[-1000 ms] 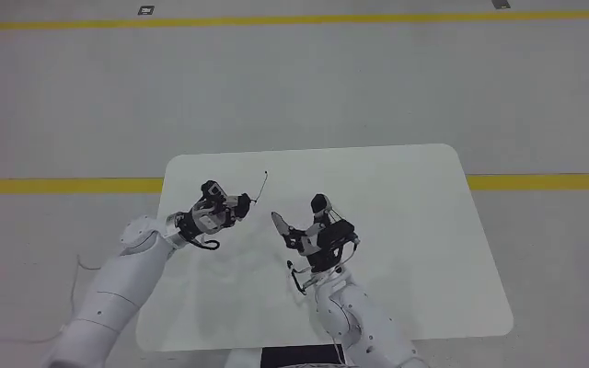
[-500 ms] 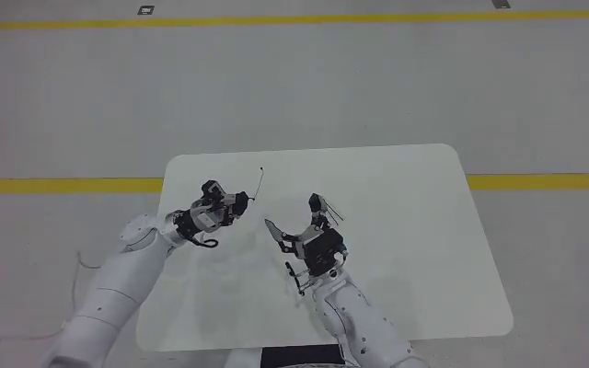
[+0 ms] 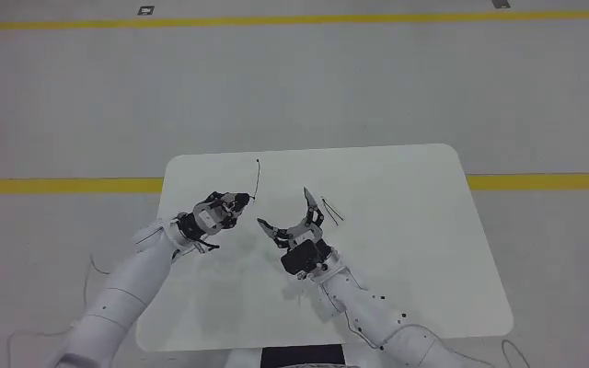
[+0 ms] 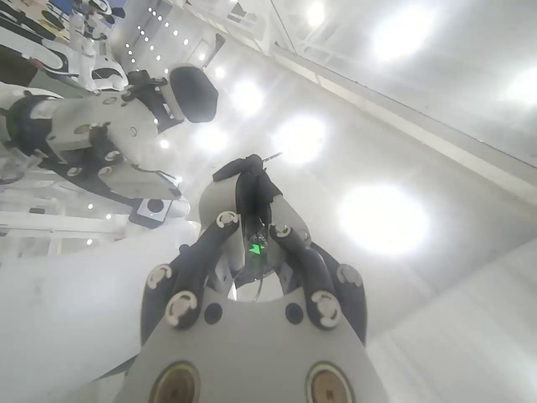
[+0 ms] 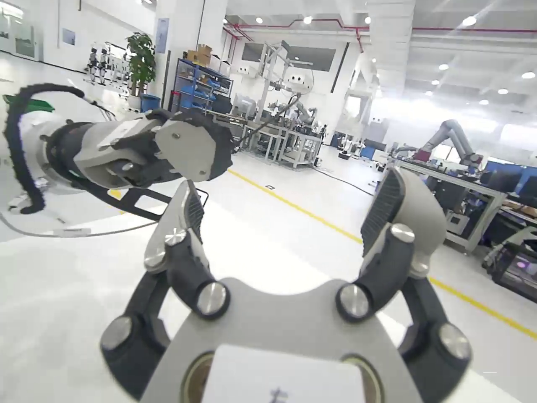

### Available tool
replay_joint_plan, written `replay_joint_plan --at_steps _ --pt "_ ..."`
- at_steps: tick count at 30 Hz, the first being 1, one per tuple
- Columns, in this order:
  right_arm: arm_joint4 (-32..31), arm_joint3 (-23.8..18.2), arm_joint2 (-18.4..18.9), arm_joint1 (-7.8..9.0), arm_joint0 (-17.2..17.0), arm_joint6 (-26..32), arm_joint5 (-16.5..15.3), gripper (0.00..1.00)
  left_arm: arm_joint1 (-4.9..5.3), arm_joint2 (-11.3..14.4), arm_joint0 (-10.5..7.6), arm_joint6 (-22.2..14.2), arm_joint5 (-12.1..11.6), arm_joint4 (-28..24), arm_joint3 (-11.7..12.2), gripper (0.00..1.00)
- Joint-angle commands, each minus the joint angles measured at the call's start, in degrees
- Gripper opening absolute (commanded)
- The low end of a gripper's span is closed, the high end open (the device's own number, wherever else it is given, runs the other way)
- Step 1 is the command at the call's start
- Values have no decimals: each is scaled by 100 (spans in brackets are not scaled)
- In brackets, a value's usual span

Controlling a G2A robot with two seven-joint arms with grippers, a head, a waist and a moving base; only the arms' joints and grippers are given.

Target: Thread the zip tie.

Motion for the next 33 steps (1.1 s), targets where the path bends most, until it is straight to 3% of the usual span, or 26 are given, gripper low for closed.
replay_joint_plan --at_steps 1,5,8,16,30,31,32,33 --pt "0 -2 2 -2 -4 5 1 100 1 -2 2 -3 5 -5 -1 0" --pt "0 -4 4 -2 -8 25 -8 100 1 -2 2 -3 5 -5 -1 0" --pt "0 3 -45 15 25 115 -32 100 -17 26 61 206 2 -86 -156 0" --pt "0 191 -388 173 447 340 1 100 -28 33 78 397 -119 14 -351 0" --pt "0 58 -482 220 515 195 1 100 -26 32 76 382 -158 58 -358 0" --pt "0 55 -484 227 524 178 1 95 -26 32 76 382 -158 58 -358 0" --pt "0 61 -490 235 534 167 1 57 -26 32 76 382 -158 58 -358 0" --pt "0 66 -501 243 544 163 1 44 -26 32 76 382 -158 58 -358 0"
